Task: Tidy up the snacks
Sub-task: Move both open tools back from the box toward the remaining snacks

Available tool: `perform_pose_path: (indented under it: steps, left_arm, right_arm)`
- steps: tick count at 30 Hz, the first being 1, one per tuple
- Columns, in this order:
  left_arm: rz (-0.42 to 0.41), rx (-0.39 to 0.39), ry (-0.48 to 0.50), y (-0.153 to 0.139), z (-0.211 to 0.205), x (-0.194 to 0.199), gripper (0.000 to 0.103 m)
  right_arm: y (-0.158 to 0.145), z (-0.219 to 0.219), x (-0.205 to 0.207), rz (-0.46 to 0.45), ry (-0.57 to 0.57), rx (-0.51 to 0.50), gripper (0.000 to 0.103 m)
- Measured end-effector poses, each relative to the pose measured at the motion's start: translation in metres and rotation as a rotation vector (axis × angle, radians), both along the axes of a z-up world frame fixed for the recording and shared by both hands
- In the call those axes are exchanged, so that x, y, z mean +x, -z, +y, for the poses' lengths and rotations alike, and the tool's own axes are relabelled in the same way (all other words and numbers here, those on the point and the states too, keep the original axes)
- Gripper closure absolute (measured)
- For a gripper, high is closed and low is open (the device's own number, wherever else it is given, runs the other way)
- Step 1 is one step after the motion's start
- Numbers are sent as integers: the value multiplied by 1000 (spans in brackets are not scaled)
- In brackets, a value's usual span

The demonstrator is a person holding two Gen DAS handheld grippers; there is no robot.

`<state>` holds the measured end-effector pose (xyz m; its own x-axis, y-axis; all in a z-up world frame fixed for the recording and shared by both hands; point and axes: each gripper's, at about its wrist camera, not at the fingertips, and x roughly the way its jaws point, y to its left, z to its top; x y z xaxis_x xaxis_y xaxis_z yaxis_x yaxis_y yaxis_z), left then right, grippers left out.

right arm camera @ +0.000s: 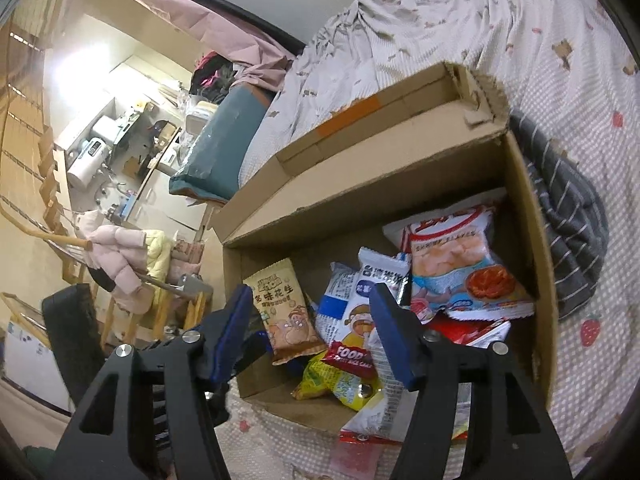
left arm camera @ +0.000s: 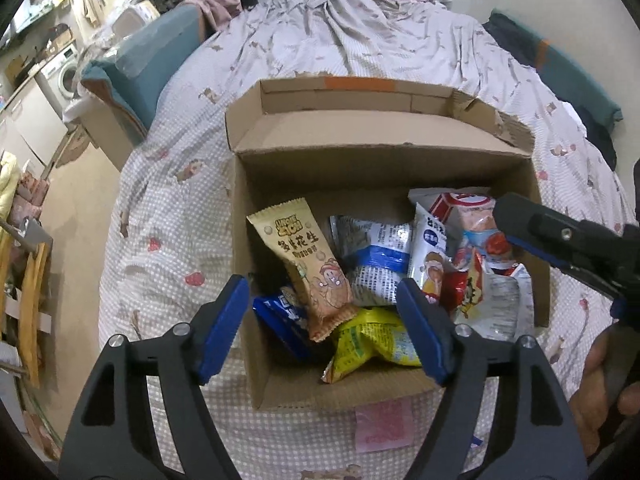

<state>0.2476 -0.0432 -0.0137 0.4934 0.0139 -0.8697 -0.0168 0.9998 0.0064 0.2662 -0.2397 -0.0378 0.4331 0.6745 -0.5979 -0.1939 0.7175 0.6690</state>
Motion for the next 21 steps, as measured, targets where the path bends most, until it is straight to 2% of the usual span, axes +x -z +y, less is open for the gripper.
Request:
perform_pose_path:
  steps: [4,11,14,19,21]
  left_arm:
    - [-30,-2,8,-12,3,-11,30]
    - [-72,-37,5,-28,13,-36,30]
    - [-99,-47,3,-32,19,-50,30]
    - [-78,-77,7,-31,30,-71,30]
    - [-78,-93,3,-32,35,-78,25]
  right_arm:
    - [-2,-7,-5,-2,25,-8,38]
    - [-5,-20,-34,-4,112,-47,17]
    - [-11,-18,-46,-25,93,-71,16]
    - [-22,-16,-75,-64,59,-102,16]
    - [-24,-19,-86,-68,59,-108,16]
